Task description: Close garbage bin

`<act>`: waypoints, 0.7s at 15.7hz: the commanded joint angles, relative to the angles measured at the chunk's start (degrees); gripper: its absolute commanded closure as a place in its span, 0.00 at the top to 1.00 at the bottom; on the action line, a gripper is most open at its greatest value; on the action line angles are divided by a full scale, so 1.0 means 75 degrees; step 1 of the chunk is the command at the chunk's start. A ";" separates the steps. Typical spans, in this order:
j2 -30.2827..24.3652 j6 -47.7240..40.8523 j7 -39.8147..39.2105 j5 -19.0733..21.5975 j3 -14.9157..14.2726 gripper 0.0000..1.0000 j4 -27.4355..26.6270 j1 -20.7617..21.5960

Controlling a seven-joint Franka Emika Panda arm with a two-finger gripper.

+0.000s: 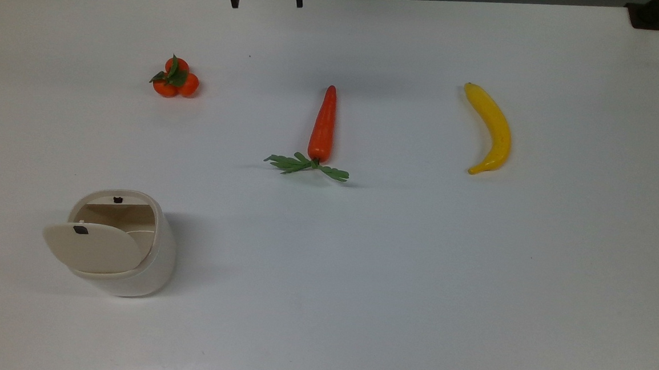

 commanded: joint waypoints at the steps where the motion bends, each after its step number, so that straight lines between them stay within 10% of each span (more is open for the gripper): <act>1: -0.0091 0.0397 -0.0157 0.0138 -0.0037 0.39 -0.0208 -0.0002; 8: -0.0021 0.0562 -0.0157 0.0173 -0.0037 0.00 -0.0220 -0.0002; 11: 0.0026 0.0574 -0.0146 0.0220 -0.0037 0.00 -0.0220 -0.0002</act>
